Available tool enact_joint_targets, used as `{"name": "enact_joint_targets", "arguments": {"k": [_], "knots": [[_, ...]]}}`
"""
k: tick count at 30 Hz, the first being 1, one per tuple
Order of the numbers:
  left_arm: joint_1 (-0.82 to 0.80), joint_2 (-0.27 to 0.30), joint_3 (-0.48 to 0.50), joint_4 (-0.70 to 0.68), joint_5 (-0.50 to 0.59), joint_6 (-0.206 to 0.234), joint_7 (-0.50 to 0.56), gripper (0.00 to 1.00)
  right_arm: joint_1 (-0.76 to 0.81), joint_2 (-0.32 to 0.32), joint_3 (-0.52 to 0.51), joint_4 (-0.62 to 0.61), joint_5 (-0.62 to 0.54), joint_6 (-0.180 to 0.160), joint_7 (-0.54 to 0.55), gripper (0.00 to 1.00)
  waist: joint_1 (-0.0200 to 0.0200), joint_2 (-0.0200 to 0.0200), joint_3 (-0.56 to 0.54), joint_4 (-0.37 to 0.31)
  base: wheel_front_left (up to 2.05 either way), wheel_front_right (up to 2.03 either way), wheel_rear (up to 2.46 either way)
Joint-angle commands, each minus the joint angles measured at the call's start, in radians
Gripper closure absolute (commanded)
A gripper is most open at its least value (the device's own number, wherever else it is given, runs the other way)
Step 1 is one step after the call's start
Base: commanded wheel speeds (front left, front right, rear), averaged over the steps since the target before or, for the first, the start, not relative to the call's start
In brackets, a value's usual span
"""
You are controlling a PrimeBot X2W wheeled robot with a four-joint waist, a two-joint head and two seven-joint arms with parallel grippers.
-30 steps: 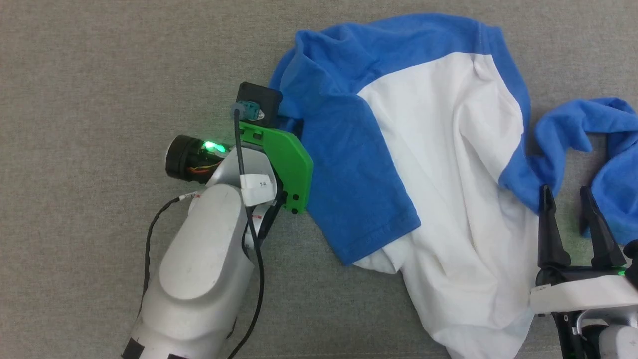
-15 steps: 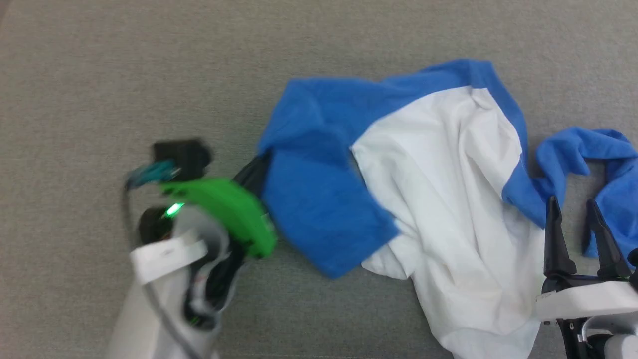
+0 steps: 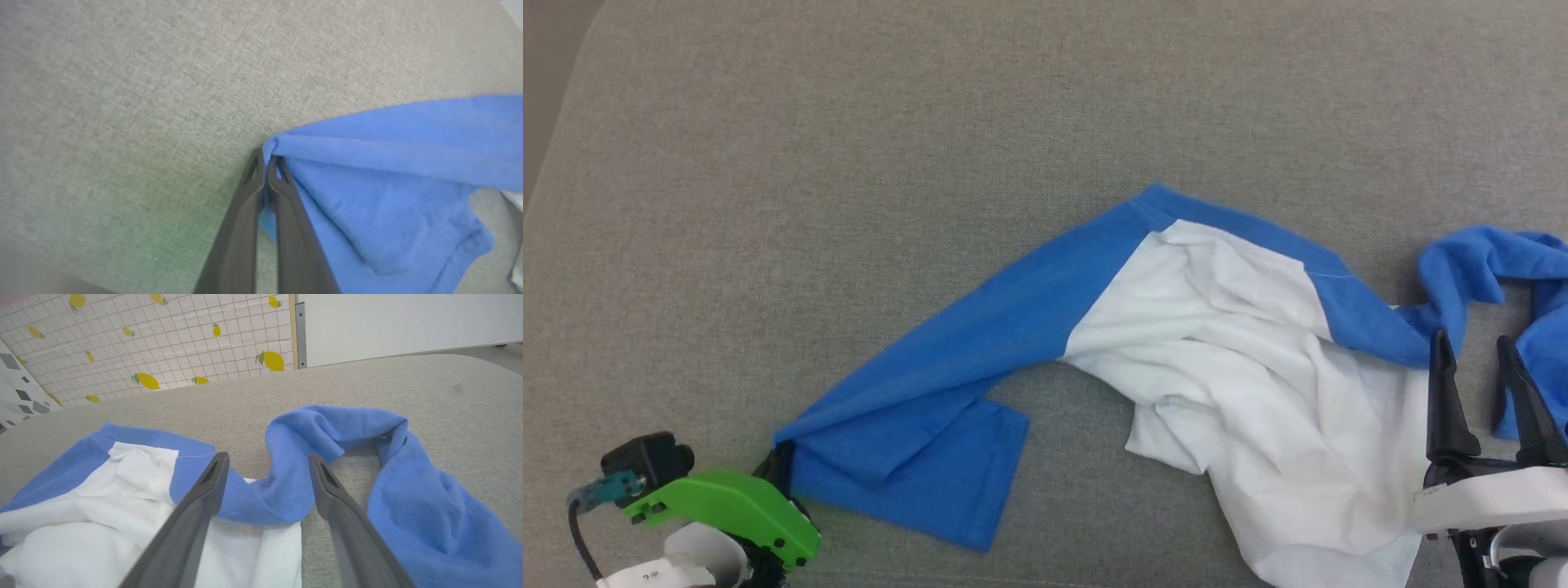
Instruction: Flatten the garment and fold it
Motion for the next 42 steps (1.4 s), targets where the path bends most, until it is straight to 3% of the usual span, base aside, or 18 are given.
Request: {"name": "enact_joint_targets", "arguments": {"k": [1,6,12,13,19,25,30,36,42], "knots": [[0.013,0.003,0.012,0.020,0.019,0.017,-0.019,1.00,0.010,0.001,-0.001,-0.006,-0.009,-0.001,0.006,0.00,0.0000,-0.0001,-0.007,-0.001,0.00,0.00,0.00],[0.013,0.015,0.045,0.067,0.069,0.069,-0.082,1.00,0.019,0.001,0.001,-0.008,-0.013,-0.001,0.014,0.00,0.0000,-0.0001,-0.026,-0.001,0.00,0.00,0.00],[0.002,0.029,0.041,0.062,0.091,0.075,-0.102,1.00,0.029,0.001,0.011,-0.002,-0.005,-0.001,0.011,0.00,0.0000,-0.0001,-0.037,-0.003,0.00,0.00,0.00],[-0.008,0.025,0.027,0.031,0.086,0.060,-0.104,0.00,0.032,0.001,0.018,0.004,-0.002,-0.001,0.009,0.00,0.0000,-0.0001,-0.040,-0.004,0.00,0.00,0.00],[-0.026,0.040,-0.029,-0.141,0.072,0.006,-0.062,0.00,0.034,0.001,0.028,0.013,0.002,-0.001,0.005,0.00,0.0000,-0.0001,-0.042,-0.012,0.00,0.00,0.00],[-0.081,0.067,-0.092,-0.268,0.138,0.000,-0.038,0.00,0.032,0.001,0.036,0.022,0.008,-0.001,0.000,0.00,0.0000,-0.0001,-0.030,-0.018,0.00,0.00,0.00],[-0.162,0.098,-0.209,-0.210,0.247,-0.031,-0.008,0.00,0.018,0.001,0.044,0.022,0.008,-0.001,-0.003,0.00,0.0000,-0.0001,-0.001,-0.022,0.00,0.00,0.00],[-0.298,0.141,-0.352,-0.060,0.367,-0.099,0.067,0.00,-0.006,0.001,0.048,0.017,0.003,-0.001,-0.002,0.00,0.0000,-0.0001,0.041,-0.028,0.00,0.00,0.00],[-0.376,0.160,-0.416,0.084,0.369,-0.171,0.156,0.00,-0.022,0.001,0.048,0.011,0.004,-0.001,-0.001,0.00,0.0000,-0.0001,0.064,-0.041,0.00,0.00,0.00]]}}
